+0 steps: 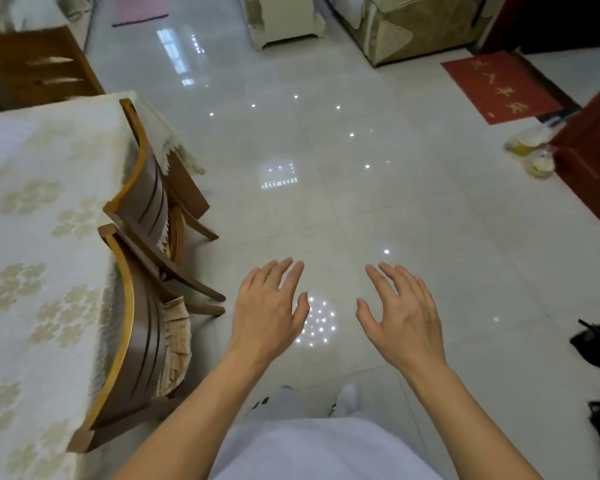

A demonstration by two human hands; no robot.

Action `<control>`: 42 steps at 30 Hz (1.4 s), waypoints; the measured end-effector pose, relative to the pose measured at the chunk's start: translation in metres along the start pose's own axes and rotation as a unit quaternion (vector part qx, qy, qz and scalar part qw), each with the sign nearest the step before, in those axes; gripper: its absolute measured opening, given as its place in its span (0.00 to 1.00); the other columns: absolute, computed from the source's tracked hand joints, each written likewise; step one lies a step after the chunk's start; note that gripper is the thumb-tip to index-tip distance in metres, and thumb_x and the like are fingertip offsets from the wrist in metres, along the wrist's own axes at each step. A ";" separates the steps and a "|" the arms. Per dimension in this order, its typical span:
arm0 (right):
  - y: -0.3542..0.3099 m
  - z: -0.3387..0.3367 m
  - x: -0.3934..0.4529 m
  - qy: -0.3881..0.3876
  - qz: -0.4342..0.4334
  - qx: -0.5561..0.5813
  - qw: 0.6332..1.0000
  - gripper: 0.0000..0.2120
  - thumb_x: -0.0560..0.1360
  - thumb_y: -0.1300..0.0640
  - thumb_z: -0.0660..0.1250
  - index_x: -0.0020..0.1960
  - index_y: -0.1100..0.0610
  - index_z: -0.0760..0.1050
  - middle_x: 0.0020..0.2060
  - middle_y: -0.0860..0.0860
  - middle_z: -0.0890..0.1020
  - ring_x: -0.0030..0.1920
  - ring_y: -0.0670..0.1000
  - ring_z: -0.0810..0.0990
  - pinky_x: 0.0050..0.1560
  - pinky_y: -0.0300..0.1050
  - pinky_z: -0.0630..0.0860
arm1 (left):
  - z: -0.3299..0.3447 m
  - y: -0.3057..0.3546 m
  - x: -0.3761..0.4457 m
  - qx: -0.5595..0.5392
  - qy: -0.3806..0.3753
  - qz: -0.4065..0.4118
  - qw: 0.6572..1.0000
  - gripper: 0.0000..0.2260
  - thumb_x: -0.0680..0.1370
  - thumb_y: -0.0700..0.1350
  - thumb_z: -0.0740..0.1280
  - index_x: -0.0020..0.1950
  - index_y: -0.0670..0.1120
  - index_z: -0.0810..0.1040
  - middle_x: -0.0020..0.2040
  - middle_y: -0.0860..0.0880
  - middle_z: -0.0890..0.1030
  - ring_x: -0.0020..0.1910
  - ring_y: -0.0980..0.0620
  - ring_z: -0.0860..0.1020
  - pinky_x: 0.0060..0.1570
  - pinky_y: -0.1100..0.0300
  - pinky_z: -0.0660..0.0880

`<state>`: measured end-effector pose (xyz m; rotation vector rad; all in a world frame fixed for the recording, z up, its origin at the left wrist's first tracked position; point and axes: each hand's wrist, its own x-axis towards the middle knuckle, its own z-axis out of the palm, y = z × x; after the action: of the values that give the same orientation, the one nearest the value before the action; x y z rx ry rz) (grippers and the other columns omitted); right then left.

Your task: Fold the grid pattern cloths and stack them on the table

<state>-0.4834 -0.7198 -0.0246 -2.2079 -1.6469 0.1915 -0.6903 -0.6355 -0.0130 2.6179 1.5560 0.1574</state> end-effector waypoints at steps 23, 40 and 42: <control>-0.091 0.088 0.329 -0.072 -0.193 -0.012 0.979 0.25 0.75 0.45 0.62 0.69 0.54 0.74 0.66 0.54 0.77 0.68 0.58 0.73 0.72 0.59 0.67 | 0.014 -0.153 0.215 -0.021 0.070 -0.170 0.983 0.20 0.80 0.52 0.60 0.69 0.45 0.75 0.65 0.46 0.78 0.63 0.47 0.76 0.66 0.50 0.69; -0.190 0.161 0.523 -0.119 -0.259 0.006 0.958 0.26 0.76 0.44 0.59 0.70 0.55 0.74 0.66 0.55 0.77 0.68 0.59 0.74 0.72 0.60 0.67 | 0.010 -0.287 0.364 -0.022 0.047 -0.250 0.967 0.20 0.81 0.53 0.59 0.69 0.46 0.74 0.67 0.47 0.77 0.65 0.48 0.74 0.66 0.47 0.70; -0.195 0.172 0.552 -0.124 -0.271 0.013 0.955 0.26 0.76 0.44 0.59 0.70 0.55 0.74 0.66 0.55 0.77 0.68 0.60 0.74 0.71 0.60 0.68 | 0.011 -0.298 0.386 -0.024 0.052 -0.259 0.964 0.20 0.80 0.53 0.59 0.69 0.46 0.74 0.66 0.46 0.78 0.64 0.48 0.75 0.65 0.46 0.71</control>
<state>-0.5464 -0.1129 -0.0460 -1.6792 -2.2987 0.3429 -0.7647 -0.1540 -0.0470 2.1015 2.1740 0.2892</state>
